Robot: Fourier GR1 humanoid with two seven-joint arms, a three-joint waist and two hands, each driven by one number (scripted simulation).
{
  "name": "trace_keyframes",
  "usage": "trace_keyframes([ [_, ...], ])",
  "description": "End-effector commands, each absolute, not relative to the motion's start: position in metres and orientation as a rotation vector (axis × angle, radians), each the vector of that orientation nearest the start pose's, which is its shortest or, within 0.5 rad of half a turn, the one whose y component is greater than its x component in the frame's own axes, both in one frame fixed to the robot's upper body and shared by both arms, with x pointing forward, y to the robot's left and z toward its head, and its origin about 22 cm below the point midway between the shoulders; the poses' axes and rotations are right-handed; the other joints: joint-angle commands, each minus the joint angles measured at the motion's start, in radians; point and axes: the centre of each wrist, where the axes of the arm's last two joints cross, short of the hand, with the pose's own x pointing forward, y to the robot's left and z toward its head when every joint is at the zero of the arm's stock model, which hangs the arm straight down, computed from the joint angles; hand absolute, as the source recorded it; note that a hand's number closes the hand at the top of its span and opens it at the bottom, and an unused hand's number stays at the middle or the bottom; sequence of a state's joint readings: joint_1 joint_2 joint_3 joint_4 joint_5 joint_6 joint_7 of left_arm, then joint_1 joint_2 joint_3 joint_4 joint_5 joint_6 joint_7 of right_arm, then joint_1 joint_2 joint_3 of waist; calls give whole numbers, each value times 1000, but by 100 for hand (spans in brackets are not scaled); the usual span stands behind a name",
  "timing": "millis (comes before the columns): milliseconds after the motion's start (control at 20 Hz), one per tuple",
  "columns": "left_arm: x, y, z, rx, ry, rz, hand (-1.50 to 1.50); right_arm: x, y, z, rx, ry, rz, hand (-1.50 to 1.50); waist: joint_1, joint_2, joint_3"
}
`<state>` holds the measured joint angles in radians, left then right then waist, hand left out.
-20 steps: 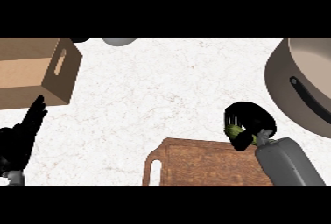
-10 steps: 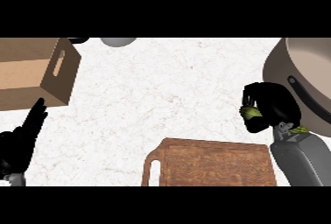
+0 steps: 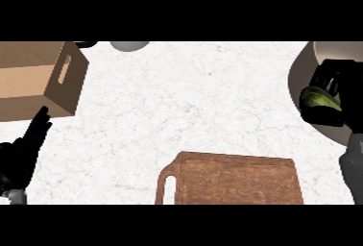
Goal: Pick the squash from the cutting board and place it in the pot
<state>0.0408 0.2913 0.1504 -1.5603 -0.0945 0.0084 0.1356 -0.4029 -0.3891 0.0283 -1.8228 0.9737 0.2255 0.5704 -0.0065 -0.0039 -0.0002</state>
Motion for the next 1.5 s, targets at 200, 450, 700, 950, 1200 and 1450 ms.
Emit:
trace_keyframes([
  [200, 238, 323, 14, 438, -1383, -152, 0, 316, -284, 213, -1290, -1458, 527, 150, 12, 5, 0],
  [450, 227, 328, 12, 418, -1398, -141, 0, 332, -335, 210, -1297, -1483, 471, 150, 15, 6, 0],
  [700, 229, 325, 26, 419, -1396, -170, 0, 352, -370, 220, -1288, -1483, 490, 150, 16, 5, 0],
  [950, 232, 331, 14, 416, -1393, -169, 0, 384, -406, 208, -1299, -1457, 481, 150, 32, 12, 1],
  [1200, 230, 331, 21, 384, -1400, -187, 0, 406, -415, 189, -1301, -1399, 525, 150, 59, 19, 2],
  [1450, 243, 315, 21, 374, -1427, -188, 0, 396, -441, 151, -1374, -1333, 617, 150, 76, 33, 4],
])
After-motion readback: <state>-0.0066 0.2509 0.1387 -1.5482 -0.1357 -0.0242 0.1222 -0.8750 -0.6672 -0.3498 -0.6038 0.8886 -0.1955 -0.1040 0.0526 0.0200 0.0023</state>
